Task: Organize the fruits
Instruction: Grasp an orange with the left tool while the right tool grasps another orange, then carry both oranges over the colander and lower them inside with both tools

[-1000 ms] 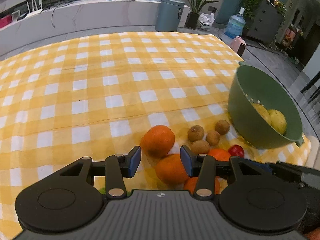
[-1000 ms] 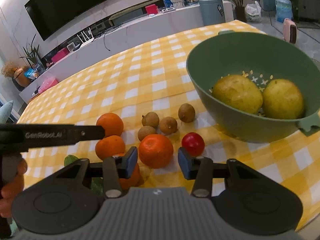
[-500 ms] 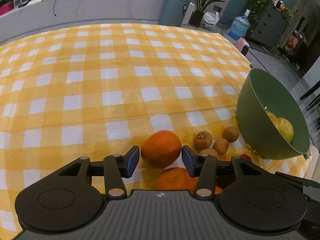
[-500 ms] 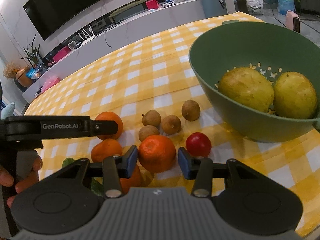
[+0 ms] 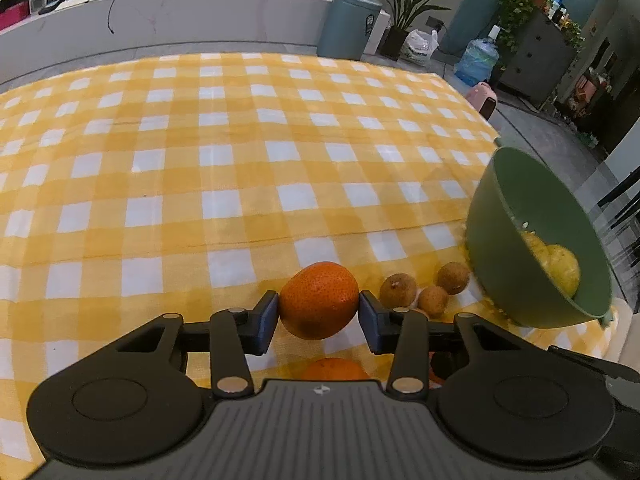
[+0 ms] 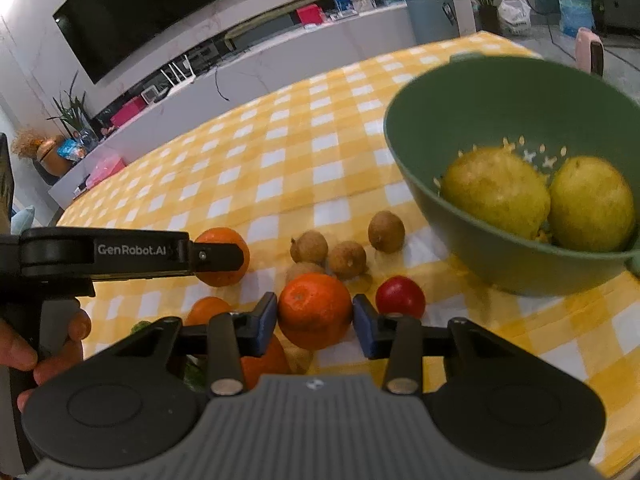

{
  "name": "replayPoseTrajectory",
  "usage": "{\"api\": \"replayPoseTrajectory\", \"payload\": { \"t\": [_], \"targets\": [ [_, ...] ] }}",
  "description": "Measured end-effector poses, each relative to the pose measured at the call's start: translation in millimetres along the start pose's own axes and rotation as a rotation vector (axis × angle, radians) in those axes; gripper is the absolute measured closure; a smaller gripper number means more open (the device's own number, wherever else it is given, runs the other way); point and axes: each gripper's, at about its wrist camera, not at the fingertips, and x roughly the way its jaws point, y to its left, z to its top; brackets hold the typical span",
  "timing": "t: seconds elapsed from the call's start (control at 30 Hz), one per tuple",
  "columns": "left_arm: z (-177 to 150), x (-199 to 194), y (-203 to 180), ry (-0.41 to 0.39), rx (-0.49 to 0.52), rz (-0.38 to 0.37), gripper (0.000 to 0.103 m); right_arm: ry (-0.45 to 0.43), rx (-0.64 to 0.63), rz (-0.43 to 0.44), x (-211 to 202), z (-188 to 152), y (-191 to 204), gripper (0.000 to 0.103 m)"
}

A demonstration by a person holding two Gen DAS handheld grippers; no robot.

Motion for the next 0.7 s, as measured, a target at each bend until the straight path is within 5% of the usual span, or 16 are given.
{"api": "replayPoseTrajectory", "payload": {
  "t": [0.4,0.7],
  "targets": [
    [9.3,-60.4,-44.2,-0.102,0.063,-0.055,0.055,-0.125,-0.028,0.041,-63.7,11.5,-4.8,0.065],
    [20.5,-70.2,-107.8,-0.115,0.213,-0.090,0.055,-0.202,-0.068,0.013,-113.1,20.7,-31.6,0.065]
  ]
}}
